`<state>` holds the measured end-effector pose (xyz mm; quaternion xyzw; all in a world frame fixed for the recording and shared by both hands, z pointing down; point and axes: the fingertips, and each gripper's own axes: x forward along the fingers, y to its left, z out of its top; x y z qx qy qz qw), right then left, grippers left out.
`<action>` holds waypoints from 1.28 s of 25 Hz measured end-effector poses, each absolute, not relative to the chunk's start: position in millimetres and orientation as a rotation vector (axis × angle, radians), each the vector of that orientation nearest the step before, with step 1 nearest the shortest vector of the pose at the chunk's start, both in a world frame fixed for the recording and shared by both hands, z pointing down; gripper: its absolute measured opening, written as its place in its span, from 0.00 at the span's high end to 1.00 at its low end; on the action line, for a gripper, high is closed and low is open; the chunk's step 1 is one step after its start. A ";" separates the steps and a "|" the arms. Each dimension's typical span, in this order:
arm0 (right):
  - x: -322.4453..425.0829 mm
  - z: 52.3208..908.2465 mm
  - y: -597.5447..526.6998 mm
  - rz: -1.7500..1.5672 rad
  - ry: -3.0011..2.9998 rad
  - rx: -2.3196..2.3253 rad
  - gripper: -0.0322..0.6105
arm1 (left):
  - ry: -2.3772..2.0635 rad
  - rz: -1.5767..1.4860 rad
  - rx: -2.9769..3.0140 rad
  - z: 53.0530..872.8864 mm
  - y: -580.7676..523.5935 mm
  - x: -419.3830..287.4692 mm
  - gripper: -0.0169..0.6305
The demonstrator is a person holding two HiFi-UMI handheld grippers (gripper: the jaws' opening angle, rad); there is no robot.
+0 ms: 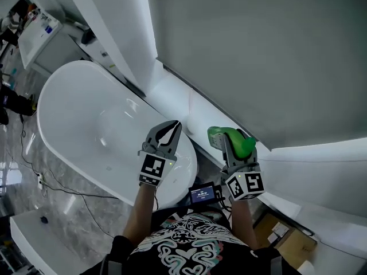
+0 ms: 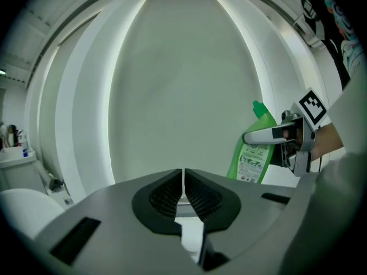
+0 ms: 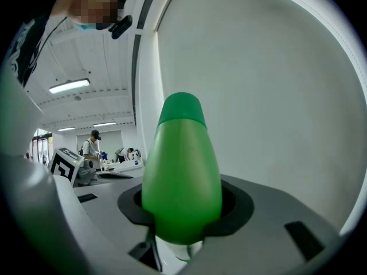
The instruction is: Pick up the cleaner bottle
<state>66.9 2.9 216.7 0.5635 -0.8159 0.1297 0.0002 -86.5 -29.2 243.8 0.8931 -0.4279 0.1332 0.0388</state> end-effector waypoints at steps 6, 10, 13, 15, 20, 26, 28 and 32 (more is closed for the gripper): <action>68.2 201.5 14.6 0.406 -2.570 1.782 0.64 | -1.333 0.373 2.722 228.4 -20.4 -88.1 0.93; 70.1 194.3 19.4 0.431 -2.586 1.797 0.64 | -1.366 0.328 2.708 215.7 -21.3 -86.0 0.93; 69.4 184.9 23.1 0.414 -2.607 1.792 0.64 | -1.380 0.299 2.727 200.1 -19.2 -81.7 0.93; 69.2 175.3 25.2 0.391 -2.626 1.789 0.64 | -1.388 0.268 2.729 190.8 -18.0 -81.8 0.93; 74.5 162.6 25.8 0.369 -2.621 1.796 0.64 | -1.418 0.222 2.701 180.6 -16.3 -88.8 0.93; 73.9 153.2 28.2 0.396 -2.643 1.786 0.64 | -1.432 0.214 2.695 178.7 -10.0 -90.7 0.93; 72.9 153.9 28.0 0.388 -2.640 1.783 0.64 | -1.444 0.200 2.703 174.1 -10.2 -92.0 0.93; 70.7 150.9 24.8 0.404 -2.665 1.804 0.64 | -1.466 0.184 2.706 170.6 -17.7 -96.7 0.93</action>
